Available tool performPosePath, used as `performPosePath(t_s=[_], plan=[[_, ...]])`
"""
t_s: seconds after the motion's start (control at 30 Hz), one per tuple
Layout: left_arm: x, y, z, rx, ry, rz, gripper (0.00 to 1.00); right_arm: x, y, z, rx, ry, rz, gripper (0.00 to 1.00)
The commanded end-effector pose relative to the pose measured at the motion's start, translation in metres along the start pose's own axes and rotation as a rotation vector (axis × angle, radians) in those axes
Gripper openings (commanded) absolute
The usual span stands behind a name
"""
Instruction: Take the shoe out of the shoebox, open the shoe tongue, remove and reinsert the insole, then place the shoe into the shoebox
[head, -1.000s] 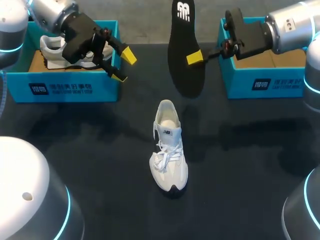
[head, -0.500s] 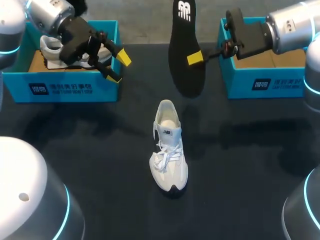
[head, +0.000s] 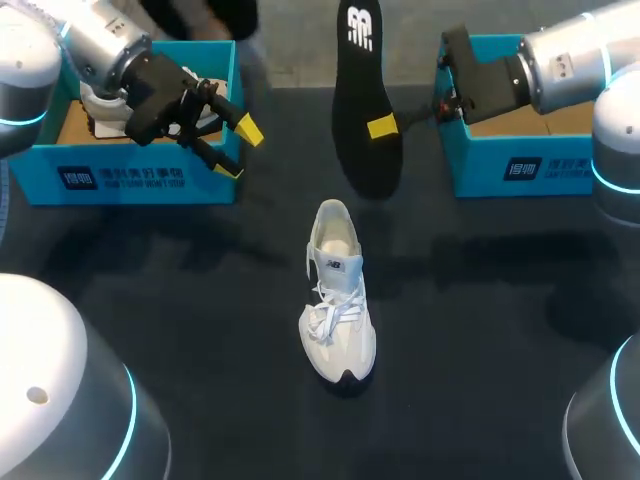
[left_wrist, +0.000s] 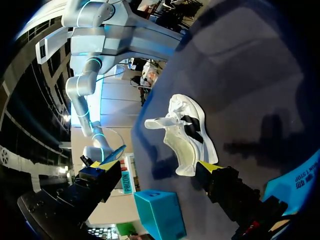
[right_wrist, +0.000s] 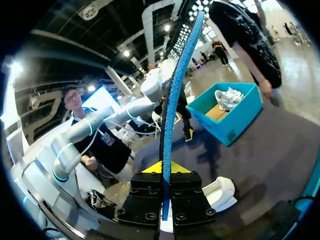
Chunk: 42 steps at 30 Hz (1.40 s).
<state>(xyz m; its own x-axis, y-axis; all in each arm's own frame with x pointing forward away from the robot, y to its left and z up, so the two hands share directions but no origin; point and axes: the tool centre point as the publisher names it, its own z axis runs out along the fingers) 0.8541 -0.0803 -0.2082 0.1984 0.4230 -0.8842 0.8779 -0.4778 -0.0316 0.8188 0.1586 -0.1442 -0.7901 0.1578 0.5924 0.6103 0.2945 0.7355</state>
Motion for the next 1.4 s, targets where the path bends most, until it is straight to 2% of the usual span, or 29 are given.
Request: performPosePath(t_s=[0.03, 0.17, 0.73, 0.9, 1.0, 1.4], plan=[[0.002, 0.008, 0.004, 0.011, 0.003, -0.002, 1.00, -0.015, 0.007, 0.010, 0.009, 0.016, -0.022, 0.00], [0.005, 0.011, 0.007, 0.005, 0.004, -0.012, 1.00, -0.021, 0.009, 0.015, 0.022, 0.068, -0.036, 0.00], [0.022, 0.013, 0.031, 0.012, 0.023, -0.071, 1.00, -0.021, 0.009, 0.015, 0.022, 0.068, -0.036, 0.00], [0.022, 0.011, 0.035, -0.004, 0.016, -0.085, 1.00, -0.036, 0.002, 0.017, 0.004, 0.030, -0.096, 0.00], [0.023, 0.010, 0.041, -0.018, 0.007, -0.096, 1.00, -0.042, -0.004, 0.018, 0.022, 0.007, -0.104, 0.00], [0.023, 0.005, 0.053, -0.027, 0.008, -0.108, 1.00, -0.061, -0.023, 0.039, 0.020, 0.058, -0.075, 0.00]])
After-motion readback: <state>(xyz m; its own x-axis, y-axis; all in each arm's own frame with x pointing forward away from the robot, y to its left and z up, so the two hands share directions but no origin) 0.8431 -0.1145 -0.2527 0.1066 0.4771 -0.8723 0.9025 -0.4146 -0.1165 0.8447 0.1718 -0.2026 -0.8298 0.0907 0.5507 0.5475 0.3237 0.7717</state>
